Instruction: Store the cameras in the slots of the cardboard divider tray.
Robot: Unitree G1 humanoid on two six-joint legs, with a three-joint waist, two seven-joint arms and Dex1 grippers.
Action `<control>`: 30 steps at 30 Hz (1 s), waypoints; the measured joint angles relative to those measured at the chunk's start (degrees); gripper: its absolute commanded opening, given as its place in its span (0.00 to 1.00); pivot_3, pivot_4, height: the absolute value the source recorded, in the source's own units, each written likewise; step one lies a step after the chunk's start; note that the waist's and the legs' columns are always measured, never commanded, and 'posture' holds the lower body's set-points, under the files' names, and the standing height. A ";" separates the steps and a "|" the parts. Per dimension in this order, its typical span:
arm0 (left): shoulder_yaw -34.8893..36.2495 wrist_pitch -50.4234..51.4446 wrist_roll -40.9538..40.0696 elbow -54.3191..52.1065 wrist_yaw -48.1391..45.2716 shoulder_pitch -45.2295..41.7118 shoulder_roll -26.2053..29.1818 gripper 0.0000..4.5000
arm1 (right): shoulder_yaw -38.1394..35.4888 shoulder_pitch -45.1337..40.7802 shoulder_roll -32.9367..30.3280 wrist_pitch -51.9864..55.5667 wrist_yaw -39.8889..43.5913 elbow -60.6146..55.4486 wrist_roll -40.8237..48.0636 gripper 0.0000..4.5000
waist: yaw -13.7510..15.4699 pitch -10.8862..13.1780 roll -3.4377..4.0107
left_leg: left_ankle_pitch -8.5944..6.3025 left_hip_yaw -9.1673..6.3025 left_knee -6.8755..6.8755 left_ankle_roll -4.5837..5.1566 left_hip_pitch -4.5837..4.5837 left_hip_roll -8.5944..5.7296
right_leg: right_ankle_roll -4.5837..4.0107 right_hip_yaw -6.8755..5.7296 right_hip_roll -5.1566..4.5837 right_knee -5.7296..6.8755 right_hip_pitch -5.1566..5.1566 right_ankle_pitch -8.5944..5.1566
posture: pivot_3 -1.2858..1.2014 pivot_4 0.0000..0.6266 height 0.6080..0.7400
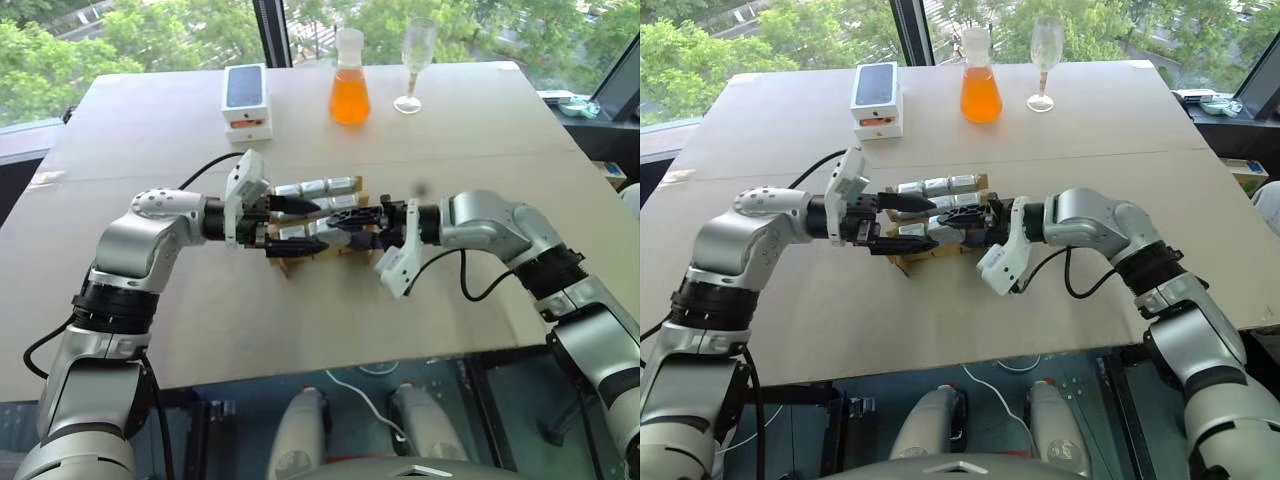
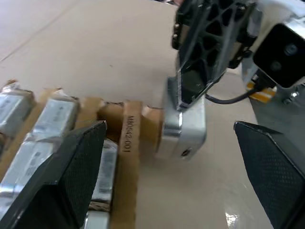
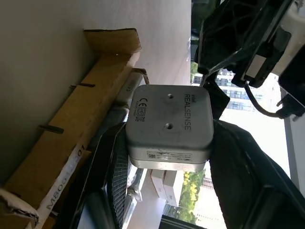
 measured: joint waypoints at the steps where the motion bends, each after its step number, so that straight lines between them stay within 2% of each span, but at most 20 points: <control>1: -0.83 -0.42 1.21 0.73 -0.85 -1.14 0.00 0.99 | 0.66 -0.55 0.13 -0.16 -0.02 0.59 -0.30 0.41 | -0.02 0.00 0.00 | 0.00 0.00 0.02 0.00 0.00 0.00 | 0.00 0.00 0.00 0.01 0.00 0.00 | 0.52 0.24 1.00; 9: -2.78 -0.76 4.86 1.43 -2.49 -3.59 -0.35 0.99 | 1.67 -2.49 1.25 -0.11 -0.31 3.66 -1.86 0.41 | -0.08 0.00 0.01 | 0.00 -0.02 0.03 0.00 0.00 0.01 | 0.00 0.00 0.00 0.06 -0.01 0.00 | 0.52 0.24 1.00; 12: -3.52 -0.63 5.13 0.90 -2.70 -3.48 -0.41 0.81 | 1.70 -2.49 1.39 -0.14 -0.47 3.81 -1.87 0.41 | -0.07 0.00 0.00 | 0.00 -0.01 0.04 0.00 0.00 0.01 | 0.00 0.00 -0.01 0.06 -0.01 0.00 | 0.52 0.24 1.00; 18: -3.88 -0.72 6.82 0.73 -2.27 -3.46 -1.14 0.16 | 2.59 -2.47 1.71 -0.61 -0.56 3.66 -1.75 0.41 | -0.13 0.00 0.00 | 0.00 -0.02 0.07 0.01 0.02 0.00 | 0.00 0.01 0.00 0.16 -0.01 0.00 | 0.52 0.24 1.00; 20: -3.85 -1.05 7.10 1.08 -2.28 -3.46 -1.43 0.16 | 2.68 -2.47 1.68 -0.49 -0.54 3.66 -1.76 0.41 | -0.08 0.00 0.00 | 0.00 -0.02 0.11 0.01 0.02 0.00 | -0.01 0.01 0.00 0.20 -0.01 -0.01 | 0.52 0.24 1.00; 22: -3.87 -1.35 7.34 1.68 -2.53 -3.46 -1.80 0.16 | 2.77 -2.44 1.71 0.02 -0.45 3.66 -1.83 0.65 | -0.07 0.00 0.00 | 0.00 -0.02 0.19 0.01 0.01 0.00 | 0.00 0.01 0.00 0.25 -0.01 -0.01 | 0.52 0.24 1.00; 23: -3.97 -1.35 7.37 1.74 -2.62 -3.46 -1.82 0.16 | 2.76 -2.44 1.73 0.11 -0.51 3.60 -1.75 0.69 | -0.07 0.00 0.00 | 0.00 -0.02 0.22 0.01 0.01 0.00 | 0.00 0.01 0.00 0.26 -0.01 -0.01 | 0.52 0.24 1.00; 26: -4.40 -1.66 8.10 2.03 -3.37 -3.46 -2.24 0.16 | 2.72 -2.38 1.73 1.09 -1.18 3.10 -1.40 0.99 | -0.07 0.00 0.00 | 0.00 -0.02 0.30 0.01 0.01 0.00 | 0.00 0.01 0.01 0.32 -0.01 -0.01 | 0.52 0.24 1.00; 29: -4.32 -2.64 8.56 2.86 -3.55 -3.74 -2.59 0.16 | 1.70 -0.03 1.36 3.06 -0.78 1.91 2.62 1.00 | -0.05 0.00 0.00 | 0.00 -0.04 0.35 0.01 0.00 0.01 | 0.00 0.01 0.01 0.34 0.01 -0.01 | 0.52 0.24 1.00; 30: -4.32 -3.06 8.63 3.12 -3.61 -4.37 -2.96 0.16 | 0.47 2.74 0.68 4.86 0.09 0.85 6.44 1.00 | 0.35 -0.01 -0.04 | 0.00 -0.14 0.41 0.01 -0.03 0.01 | -0.01 -0.10 0.00 0.32 0.07 -0.01 | 0.52 0.24 1.00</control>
